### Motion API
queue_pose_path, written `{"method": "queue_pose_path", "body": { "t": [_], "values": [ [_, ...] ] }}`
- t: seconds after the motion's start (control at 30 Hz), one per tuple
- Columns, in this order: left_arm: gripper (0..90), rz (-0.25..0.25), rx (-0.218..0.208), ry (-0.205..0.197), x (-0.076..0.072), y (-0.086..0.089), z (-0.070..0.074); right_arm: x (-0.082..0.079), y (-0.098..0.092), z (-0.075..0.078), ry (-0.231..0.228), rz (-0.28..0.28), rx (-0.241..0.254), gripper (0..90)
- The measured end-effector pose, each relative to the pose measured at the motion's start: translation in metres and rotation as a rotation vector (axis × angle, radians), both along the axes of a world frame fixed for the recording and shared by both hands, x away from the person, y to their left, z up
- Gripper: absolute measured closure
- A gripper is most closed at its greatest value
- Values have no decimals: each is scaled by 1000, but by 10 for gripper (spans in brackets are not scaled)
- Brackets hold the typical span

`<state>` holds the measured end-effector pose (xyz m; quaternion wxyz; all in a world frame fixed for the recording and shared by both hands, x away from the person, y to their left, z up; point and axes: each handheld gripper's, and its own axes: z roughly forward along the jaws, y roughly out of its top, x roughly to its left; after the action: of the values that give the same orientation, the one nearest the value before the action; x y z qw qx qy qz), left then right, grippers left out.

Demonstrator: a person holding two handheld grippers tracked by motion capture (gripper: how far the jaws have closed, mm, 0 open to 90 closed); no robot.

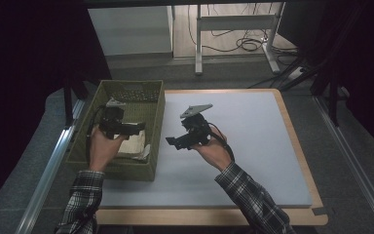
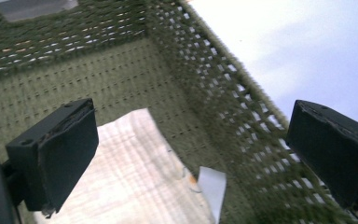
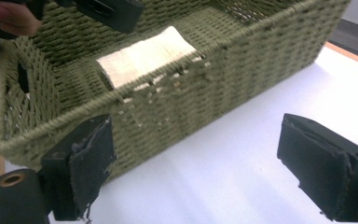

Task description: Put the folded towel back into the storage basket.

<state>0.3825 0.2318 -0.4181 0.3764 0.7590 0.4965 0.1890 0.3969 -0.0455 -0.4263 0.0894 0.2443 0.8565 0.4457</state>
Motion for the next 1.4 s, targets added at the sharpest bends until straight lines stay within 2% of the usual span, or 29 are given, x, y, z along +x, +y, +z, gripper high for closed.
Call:
{"method": "queue_pose_path", "body": {
  "t": [0.2,0.53,0.77,0.93,1.13,1.4],
  "values": [
    [23,-34,-5,-22,-4,-14,2,-1,-16,-3,5,-21,-11,92],
    [13,-87,22,-36,-13,-43,-4,-5,-39,-3,1,-52,-24,87],
    [10,-104,39,-51,-17,-58,-6,-9,-56,-5,-6,-64,-30,87],
    [10,-130,15,-59,-22,-69,-5,-12,-72,-8,-9,-76,-31,86],
    [9,-170,6,-75,-29,-88,-4,-13,-90,-15,-7,-100,-35,87],
    [8,-210,18,-77,-34,-113,-3,-20,-112,-16,-18,-126,-34,87]
  ]
}}
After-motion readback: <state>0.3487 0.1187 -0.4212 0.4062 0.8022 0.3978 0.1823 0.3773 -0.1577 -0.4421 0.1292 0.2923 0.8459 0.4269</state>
